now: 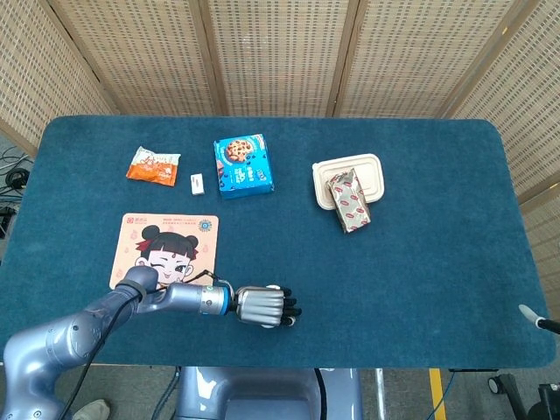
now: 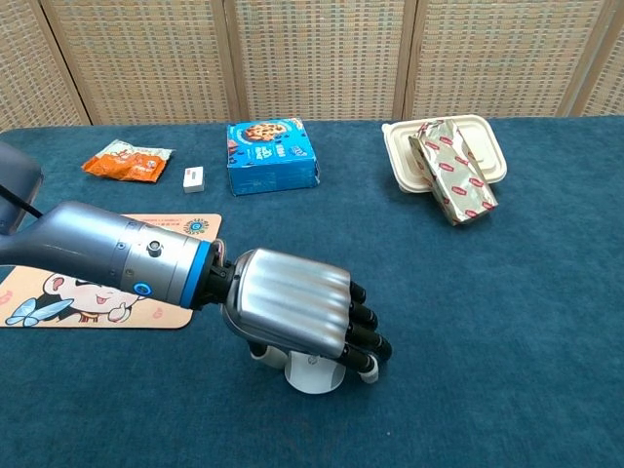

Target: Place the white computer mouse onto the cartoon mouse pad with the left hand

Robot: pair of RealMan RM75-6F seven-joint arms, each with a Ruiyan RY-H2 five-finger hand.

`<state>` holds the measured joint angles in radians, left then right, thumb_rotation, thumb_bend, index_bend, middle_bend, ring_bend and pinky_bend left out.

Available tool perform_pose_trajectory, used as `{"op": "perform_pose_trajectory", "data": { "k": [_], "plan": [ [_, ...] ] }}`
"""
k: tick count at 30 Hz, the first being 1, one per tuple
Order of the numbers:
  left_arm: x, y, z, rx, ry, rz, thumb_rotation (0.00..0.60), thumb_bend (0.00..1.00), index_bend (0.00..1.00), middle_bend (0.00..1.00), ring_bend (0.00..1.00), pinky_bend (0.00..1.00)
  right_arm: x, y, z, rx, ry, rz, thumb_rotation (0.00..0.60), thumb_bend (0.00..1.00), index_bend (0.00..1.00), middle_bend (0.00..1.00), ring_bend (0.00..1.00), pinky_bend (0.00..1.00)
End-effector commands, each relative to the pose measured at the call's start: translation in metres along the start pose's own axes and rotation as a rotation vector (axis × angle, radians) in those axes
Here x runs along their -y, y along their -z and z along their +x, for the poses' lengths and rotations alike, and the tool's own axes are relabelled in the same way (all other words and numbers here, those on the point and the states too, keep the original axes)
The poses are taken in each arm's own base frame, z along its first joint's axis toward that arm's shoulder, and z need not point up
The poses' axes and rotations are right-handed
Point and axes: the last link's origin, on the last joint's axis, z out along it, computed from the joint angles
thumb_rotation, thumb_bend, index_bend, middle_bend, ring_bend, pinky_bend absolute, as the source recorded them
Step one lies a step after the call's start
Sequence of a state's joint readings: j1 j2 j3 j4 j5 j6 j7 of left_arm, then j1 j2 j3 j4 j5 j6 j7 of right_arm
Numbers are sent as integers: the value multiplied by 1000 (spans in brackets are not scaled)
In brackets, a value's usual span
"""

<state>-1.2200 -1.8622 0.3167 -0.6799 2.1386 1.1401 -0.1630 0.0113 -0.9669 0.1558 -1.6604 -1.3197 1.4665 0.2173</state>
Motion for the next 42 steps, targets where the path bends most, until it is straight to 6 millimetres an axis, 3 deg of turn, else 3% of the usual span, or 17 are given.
{"op": "perform_pose_trajectory", "data": {
  "k": [1,6,14,21,25,28,34,42],
  "plan": [
    [0,-1,1,-5,-2,-4,600,12,387,334,382,461,0,0,0,-1,-1,-1,600,0,0,0,0,0],
    [2,1,3,-20,-15,-5,600,86,574,489,519,550,-1,-1,0,0,-1,-3,600,0,0,0,0,0],
    [10,20,5,-43,-42,14,600,92,611,522,543,568,0,0,-2,6,3,-2,600,0,0,0,0,0],
    [33,77,-1,0,-147,3,600,86,611,522,543,568,0,0,-4,11,17,-5,600,0,0,0,0,0],
    [41,126,-10,74,-170,-8,600,76,611,522,543,568,1,0,-7,15,26,-7,600,0,0,0,0,0],
    [42,165,-19,125,-153,27,600,76,611,522,543,568,1,0,-8,15,32,-14,600,0,0,0,0,0],
    [32,221,-42,242,-100,90,600,74,611,522,543,568,1,-3,-13,35,38,-23,600,0,0,0,0,0],
    [37,237,-54,318,-62,163,600,73,611,522,543,568,3,-8,-20,45,68,-40,600,0,0,0,0,0]
  ]
}}
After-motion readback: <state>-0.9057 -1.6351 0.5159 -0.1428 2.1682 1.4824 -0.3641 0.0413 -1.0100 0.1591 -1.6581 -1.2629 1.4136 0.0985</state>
